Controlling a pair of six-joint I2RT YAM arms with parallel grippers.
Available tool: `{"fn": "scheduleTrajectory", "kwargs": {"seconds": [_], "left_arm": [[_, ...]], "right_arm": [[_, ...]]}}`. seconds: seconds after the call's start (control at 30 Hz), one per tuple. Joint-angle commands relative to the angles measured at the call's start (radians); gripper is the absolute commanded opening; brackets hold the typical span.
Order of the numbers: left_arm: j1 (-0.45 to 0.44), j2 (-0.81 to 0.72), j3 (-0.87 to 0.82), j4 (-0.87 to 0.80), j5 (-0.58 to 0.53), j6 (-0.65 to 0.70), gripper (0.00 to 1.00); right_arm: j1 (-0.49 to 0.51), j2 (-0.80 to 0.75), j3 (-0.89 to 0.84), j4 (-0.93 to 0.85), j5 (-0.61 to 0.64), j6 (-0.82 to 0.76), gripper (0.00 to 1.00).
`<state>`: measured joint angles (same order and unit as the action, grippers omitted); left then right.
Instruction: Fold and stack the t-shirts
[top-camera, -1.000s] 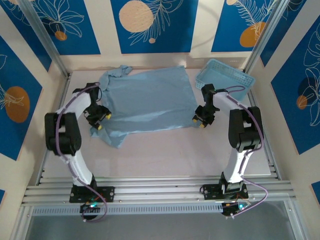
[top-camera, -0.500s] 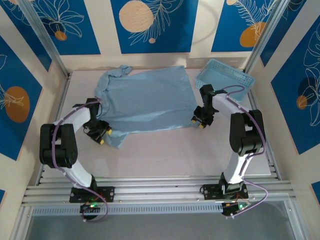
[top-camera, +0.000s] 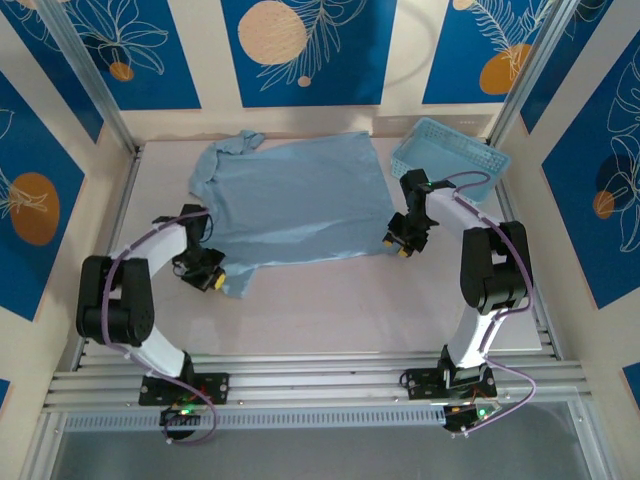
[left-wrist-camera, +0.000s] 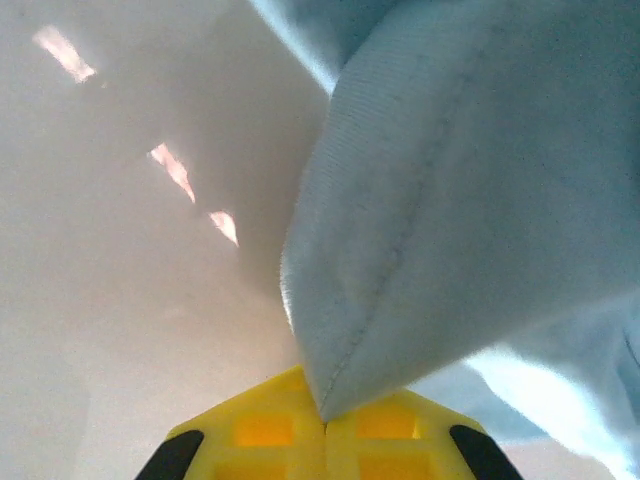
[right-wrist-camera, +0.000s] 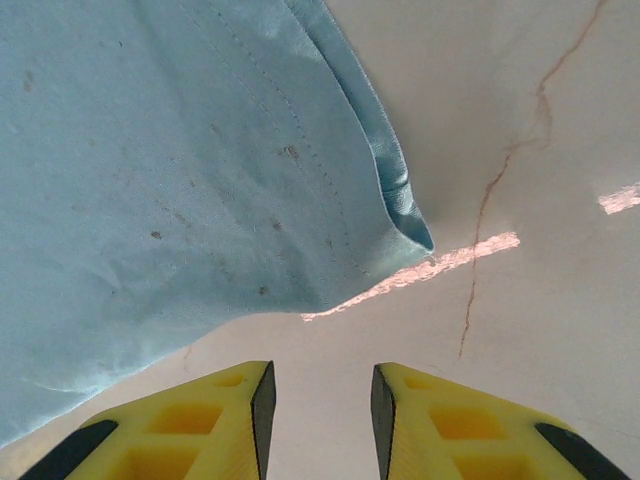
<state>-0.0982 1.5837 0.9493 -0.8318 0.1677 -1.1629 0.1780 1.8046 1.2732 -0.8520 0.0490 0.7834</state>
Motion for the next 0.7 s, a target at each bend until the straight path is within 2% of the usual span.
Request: {"fn": "scheduleTrajectory", "kwargs": {"seconds": [0.0, 0.3, 0.4, 0.53, 0.57, 0.6, 0.67], "left_arm": [[-0.067, -0.100, -0.026, -0.146, 0.009, -0.151, 0.00], [-0.252, -0.293, -0.118, -0.250, 0.018, -0.557, 0.00], [-0.293, -0.296, -0.120, -0.234, 0.039, -0.621, 0.01], [-0.305, -0.266, -0.087, -0.234, 0.061, -0.639, 0.11], [-0.305, -0.256, -0.079, -0.234, 0.061, -0.633, 0.16], [-0.305, -0.251, -0.077, -0.228, 0.063, -0.629, 0.32], [-0.295, -0.253, -0.077, -0.223, 0.054, -0.605, 0.57]], "right_arm": [[-0.010, -0.021, -0.003, -0.007, -0.019, -0.017, 0.34], [-0.020, -0.010, 0.000, 0.004, -0.035, -0.033, 0.34], [-0.022, -0.013, -0.006, 0.009, -0.037, -0.039, 0.35], [-0.025, -0.015, -0.015, 0.013, -0.042, -0.046, 0.34], [-0.028, -0.016, -0.018, 0.014, -0.044, -0.047, 0.34], [-0.027, -0.017, -0.020, 0.014, -0.044, -0.049, 0.34], [-0.027, -0.017, -0.022, 0.014, -0.046, -0.052, 0.34]]}}
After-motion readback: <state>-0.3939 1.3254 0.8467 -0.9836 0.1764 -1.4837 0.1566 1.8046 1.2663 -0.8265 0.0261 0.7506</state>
